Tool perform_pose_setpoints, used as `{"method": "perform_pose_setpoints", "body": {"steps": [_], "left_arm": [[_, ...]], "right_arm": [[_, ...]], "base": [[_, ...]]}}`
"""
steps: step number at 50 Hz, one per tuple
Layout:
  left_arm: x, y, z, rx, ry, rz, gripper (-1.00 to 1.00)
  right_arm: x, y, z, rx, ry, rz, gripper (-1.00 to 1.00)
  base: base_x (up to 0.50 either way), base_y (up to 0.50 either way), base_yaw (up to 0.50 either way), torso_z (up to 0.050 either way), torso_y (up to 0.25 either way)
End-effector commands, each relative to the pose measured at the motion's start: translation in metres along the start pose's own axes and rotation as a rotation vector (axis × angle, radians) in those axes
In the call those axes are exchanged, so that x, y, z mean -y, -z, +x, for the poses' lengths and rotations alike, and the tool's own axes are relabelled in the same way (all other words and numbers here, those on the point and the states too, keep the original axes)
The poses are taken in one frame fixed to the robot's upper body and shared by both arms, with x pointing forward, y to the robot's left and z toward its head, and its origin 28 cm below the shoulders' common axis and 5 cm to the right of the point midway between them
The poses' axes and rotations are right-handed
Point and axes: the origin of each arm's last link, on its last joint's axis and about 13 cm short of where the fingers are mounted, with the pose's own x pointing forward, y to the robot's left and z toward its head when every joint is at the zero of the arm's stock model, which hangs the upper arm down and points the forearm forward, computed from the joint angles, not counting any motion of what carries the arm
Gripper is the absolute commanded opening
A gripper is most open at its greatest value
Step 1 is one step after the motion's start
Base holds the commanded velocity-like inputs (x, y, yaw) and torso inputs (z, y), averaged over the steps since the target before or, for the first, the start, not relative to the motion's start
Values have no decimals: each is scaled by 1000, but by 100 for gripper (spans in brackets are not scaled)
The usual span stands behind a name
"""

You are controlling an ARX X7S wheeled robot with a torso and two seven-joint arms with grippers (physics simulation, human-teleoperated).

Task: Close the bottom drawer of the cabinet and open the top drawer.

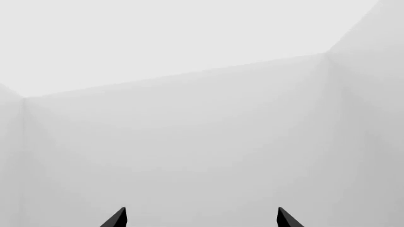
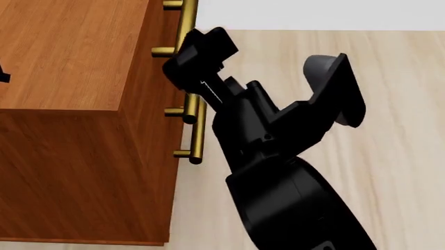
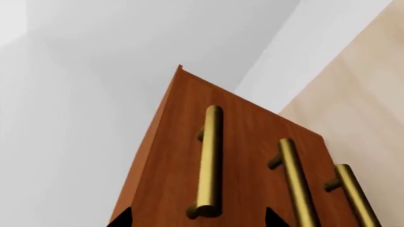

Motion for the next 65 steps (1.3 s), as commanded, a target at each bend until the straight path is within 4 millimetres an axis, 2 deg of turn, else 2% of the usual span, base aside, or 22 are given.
{"method": "perform_pose_setpoints", "body": {"steps": [1,31,65], "left_arm": [[0,0,0,-1,-1,3,100],[-3,0,1,-1,-8,12,100],[-5,-2,1,-5,-11,28,100]], "right_arm": [[-3,1,15,-41,-2,-5,100],[3,3,51,-103,32,-21,100],[5,14,65,-173,21,26,100]], "base": [[0,0,0,0,0],[0,0,0,0,0],[0,0,1,0,0]]}}
